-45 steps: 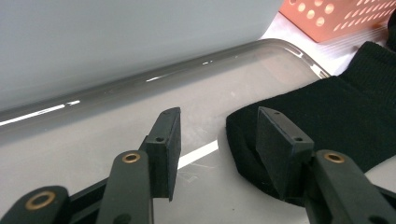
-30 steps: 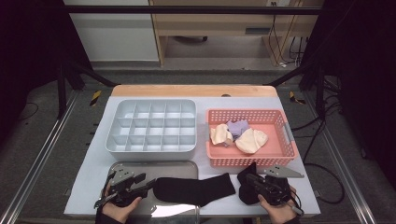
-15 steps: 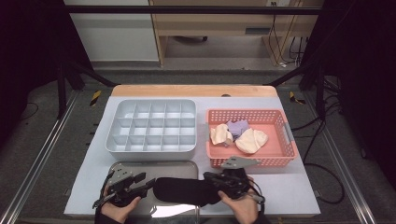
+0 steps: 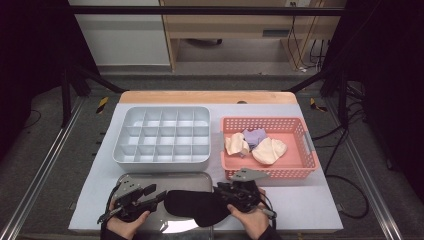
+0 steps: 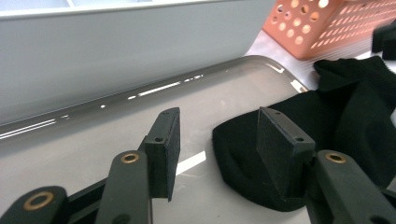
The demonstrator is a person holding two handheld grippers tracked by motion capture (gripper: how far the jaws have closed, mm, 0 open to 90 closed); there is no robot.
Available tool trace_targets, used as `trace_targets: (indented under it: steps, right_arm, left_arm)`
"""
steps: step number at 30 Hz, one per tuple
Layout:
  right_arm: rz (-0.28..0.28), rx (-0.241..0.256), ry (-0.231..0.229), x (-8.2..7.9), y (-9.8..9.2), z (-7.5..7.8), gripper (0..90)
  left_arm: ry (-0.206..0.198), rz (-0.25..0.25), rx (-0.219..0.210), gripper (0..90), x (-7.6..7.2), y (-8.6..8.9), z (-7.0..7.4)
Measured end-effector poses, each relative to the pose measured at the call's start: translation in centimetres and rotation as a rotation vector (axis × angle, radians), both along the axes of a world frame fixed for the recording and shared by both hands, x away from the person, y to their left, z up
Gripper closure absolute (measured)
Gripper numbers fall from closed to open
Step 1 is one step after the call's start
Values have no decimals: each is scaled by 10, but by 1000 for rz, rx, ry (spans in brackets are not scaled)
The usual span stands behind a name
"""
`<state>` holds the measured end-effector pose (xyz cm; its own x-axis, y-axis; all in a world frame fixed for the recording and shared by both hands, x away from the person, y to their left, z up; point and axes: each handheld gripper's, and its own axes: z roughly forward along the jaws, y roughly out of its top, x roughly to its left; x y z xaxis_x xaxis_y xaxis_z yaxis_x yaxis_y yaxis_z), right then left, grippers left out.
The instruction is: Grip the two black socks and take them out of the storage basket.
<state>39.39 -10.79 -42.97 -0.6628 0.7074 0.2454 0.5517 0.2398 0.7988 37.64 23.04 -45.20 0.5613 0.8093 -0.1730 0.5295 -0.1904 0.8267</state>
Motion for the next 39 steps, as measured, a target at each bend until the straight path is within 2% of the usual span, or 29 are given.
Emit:
trace_targets:
  steps: [1,4,8,11,13,17,21,23,25,27,30,33,37,39]
  right_arm:
    - [-13,6,-12,0,-8,2,750]
    - [-83,-30,-28,0,-31,2,748]
    - [-135,-58,-8,-1,-53,-8,744]
    - [-154,-73,10,0,-62,-15,739]
    - [-156,-73,21,2,-61,-17,731]
    - [-125,-104,-2,10,-50,-22,702]
    - [-126,-100,20,18,-43,-28,687]
    - [-131,-100,32,21,-39,-33,678]
    - [-125,-120,25,23,-34,-37,666]
    - [-118,-114,30,25,-31,-38,664]
    - [-110,-102,42,28,-26,-42,656]
    - [-101,-121,53,30,-20,-46,673]
    - [-88,-146,69,31,-16,-49,830]
    - [-78,-147,71,29,-15,-47,863]
  left_arm:
    - [-4,-7,-6,492,-1,-1,2]
    - [-12,-26,-16,492,-4,-5,7]
    - [-29,-71,-7,492,-9,-15,15]
    - [-19,-110,6,492,-10,-26,19]
    - [3,-129,18,492,-10,-35,19]
    - [43,-166,41,494,-11,-52,14]
    - [82,-219,66,486,-11,-76,5]
    - [91,-230,89,484,-11,-84,1]
    - [95,-240,109,492,-11,-91,-4]
    - [102,-244,119,508,-11,-95,-8]
    - [123,-258,122,587,-10,-98,-14]
    - [138,-269,123,673,-9,-100,-18]
    - [133,-281,115,807,-10,-100,-17]
    - [124,-281,108,843,-10,-98,-15]
